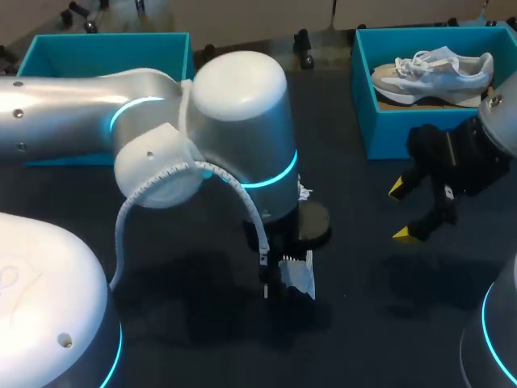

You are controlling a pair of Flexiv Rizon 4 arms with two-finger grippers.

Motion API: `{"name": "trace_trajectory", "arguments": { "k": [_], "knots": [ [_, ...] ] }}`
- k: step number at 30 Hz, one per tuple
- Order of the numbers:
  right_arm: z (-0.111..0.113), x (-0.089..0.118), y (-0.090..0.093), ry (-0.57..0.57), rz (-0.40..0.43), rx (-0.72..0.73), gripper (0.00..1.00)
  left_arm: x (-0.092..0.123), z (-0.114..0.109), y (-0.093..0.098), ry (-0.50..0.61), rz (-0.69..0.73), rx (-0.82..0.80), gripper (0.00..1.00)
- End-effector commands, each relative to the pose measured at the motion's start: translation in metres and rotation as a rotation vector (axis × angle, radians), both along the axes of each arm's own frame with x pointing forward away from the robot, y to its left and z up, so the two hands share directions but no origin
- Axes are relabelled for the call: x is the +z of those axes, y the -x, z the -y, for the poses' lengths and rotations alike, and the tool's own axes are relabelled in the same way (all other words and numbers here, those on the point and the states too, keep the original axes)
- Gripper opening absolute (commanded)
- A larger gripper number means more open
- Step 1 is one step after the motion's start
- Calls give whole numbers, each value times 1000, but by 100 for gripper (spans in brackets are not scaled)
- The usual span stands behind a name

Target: Take the shoe out of the shoebox, open the shoe tongue, remove and reinsert the insole, then place the shoe into the shoebox

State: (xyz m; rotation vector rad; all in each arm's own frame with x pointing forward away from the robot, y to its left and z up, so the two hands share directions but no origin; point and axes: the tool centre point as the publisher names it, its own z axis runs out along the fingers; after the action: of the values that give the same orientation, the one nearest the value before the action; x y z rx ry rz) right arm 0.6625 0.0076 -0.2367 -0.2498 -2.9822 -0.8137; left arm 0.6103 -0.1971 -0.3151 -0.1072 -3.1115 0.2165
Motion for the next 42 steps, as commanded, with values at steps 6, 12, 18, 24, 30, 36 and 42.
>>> {"name": "trace_trajectory", "arguments": {
  "k": [6,12,18,24,30,36,42],
  "knots": [
    [0,-1,1,0,2,-1,100,-30,21,-5,2,40,2,100],
    [0,-1,1,0,2,-1,100,-42,24,-11,6,41,-6,100],
    [0,-1,1,0,2,-1,100,-58,25,-17,-24,51,-3,100],
    [0,-1,1,0,2,-1,100,-70,27,-17,-43,50,6,100],
    [0,-1,1,0,2,-1,100,-79,28,-15,-52,42,16,99],
    [0,-1,1,0,2,-1,100,-83,23,-15,-63,52,11,85],
    [0,-1,1,0,2,-1,100,-83,18,-15,-68,64,-2,66]
  ]
}}
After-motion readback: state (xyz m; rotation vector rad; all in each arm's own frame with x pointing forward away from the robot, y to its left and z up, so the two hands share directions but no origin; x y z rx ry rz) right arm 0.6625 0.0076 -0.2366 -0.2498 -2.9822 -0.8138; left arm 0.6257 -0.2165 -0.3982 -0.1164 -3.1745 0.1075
